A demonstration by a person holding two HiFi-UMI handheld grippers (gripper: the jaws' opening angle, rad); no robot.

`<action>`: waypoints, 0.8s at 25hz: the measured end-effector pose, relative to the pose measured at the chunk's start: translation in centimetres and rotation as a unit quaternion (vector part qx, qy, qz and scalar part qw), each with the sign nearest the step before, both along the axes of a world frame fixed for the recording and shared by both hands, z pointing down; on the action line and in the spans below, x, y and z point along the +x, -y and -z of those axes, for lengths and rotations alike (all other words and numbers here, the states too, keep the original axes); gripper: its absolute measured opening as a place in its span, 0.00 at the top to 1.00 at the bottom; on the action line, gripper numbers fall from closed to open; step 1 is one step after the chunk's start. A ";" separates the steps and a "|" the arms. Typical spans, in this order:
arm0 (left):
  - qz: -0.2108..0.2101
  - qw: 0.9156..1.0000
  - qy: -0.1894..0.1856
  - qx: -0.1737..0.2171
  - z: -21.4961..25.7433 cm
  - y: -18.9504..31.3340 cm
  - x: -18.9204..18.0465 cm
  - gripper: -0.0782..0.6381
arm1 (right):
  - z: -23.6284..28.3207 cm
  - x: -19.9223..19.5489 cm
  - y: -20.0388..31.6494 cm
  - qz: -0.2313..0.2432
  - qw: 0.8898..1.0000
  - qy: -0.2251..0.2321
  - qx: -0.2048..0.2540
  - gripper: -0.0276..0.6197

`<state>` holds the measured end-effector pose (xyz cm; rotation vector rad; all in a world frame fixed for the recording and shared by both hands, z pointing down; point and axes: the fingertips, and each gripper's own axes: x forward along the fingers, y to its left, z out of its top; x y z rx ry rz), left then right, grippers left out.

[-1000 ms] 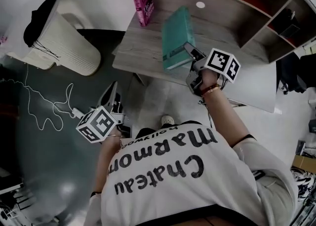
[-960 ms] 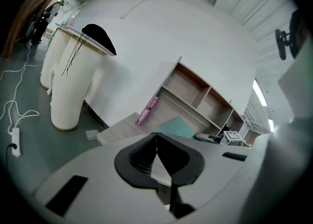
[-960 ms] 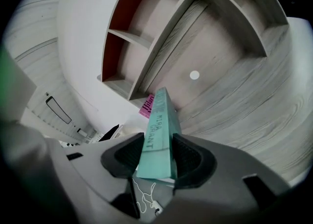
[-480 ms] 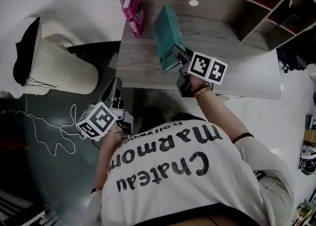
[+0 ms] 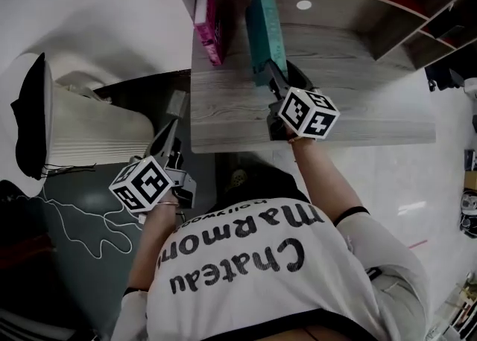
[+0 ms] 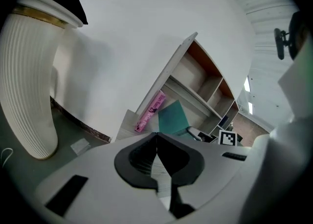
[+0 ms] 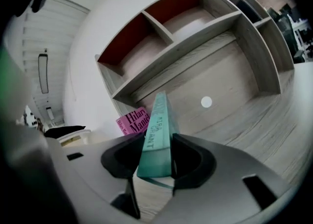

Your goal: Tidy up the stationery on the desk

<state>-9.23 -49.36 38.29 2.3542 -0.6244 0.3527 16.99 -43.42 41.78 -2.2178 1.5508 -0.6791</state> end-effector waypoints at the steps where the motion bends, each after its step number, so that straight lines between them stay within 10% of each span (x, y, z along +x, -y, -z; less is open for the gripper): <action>1: -0.007 1.000 0.007 -0.002 -0.5 0.4 -0.2 0.87 | 0.0 -0.2 0.4 -0.005 1.000 -0.021 0.004 0.66; 9: -0.051 0.997 0.049 -0.008 -3.7 2.1 -1.1 0.87 | -1.1 -1.9 0.7 -0.041 0.993 -0.109 0.019 0.67; 20: -0.087 0.996 0.012 -0.028 -3.4 1.2 1.5 0.87 | -1.8 -4.7 -2.8 -0.006 0.991 -0.124 -0.049 0.67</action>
